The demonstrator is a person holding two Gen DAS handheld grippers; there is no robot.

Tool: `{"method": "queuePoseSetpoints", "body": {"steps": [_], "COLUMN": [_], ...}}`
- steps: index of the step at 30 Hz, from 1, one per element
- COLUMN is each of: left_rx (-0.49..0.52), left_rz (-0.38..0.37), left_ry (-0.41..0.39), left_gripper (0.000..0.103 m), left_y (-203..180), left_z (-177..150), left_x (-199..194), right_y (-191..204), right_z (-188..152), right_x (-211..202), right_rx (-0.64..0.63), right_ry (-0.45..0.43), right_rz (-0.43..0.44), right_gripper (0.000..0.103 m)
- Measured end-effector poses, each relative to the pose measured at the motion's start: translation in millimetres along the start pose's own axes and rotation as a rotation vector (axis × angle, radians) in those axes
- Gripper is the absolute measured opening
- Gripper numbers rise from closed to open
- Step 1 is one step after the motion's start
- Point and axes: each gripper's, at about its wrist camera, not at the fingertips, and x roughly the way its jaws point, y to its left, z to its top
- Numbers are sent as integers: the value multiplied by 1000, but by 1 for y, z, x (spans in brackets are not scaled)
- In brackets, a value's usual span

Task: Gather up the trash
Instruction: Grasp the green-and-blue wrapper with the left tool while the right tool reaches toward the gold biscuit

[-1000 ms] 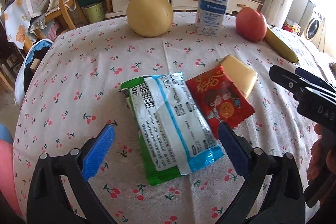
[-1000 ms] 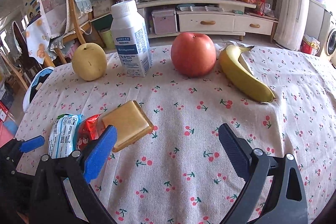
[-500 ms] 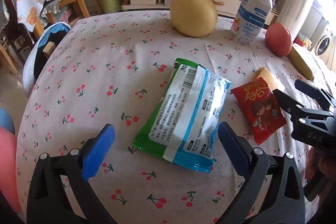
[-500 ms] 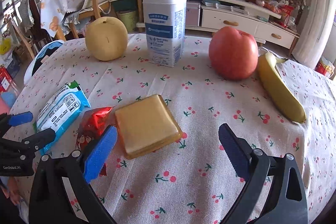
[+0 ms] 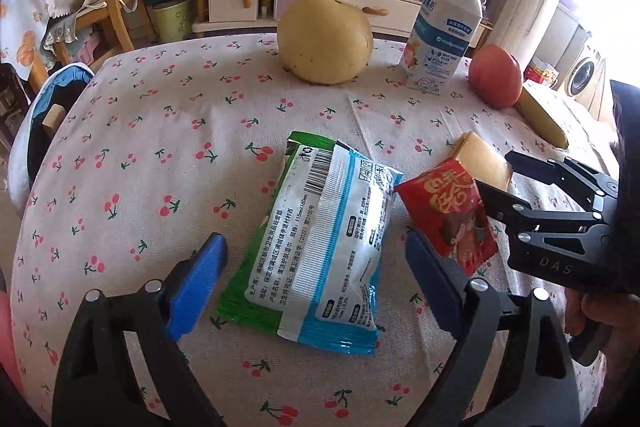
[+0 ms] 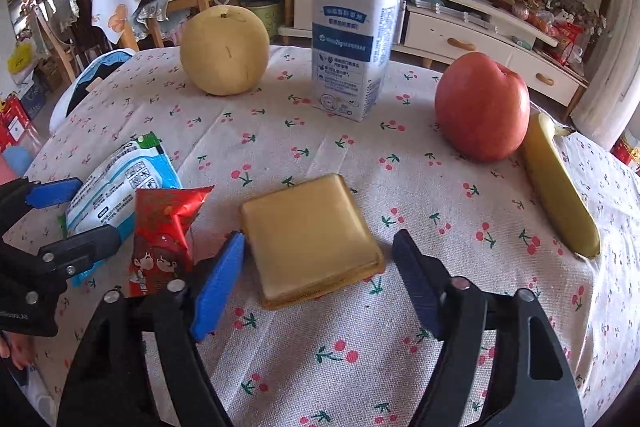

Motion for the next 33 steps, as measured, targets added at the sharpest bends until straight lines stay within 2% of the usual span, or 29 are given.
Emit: {"method": "queuePoseSetpoints", "body": {"steps": [4, 8, 17, 23, 27, 33], "left_rx": [35, 44, 62, 45, 5, -96], "left_rz": [42, 46, 32, 7, -24, -76], "left_ry": [-4, -7, 8, 27, 36, 28], "left_gripper": [67, 60, 54, 53, 50, 48], "left_y": [-4, -6, -11, 0, 12, 35], "left_z": [0, -2, -21, -44, -57, -74], "left_x": [-1, -4, -19, -39, -52, -70], "right_y": [1, 8, 52, 72, 82, 80], "right_z": [-2, -5, -19, -34, -45, -55], "right_x": [-2, -5, -18, -35, -48, -63], "right_rx": [-10, -23, -124, -150, -160, -105], "right_ry": [-3, -5, -7, -4, -7, -19], "right_rz": [4, 23, 71, 114, 118, 93], "right_gripper": [65, 64, 64, 63, 63, 64]}}
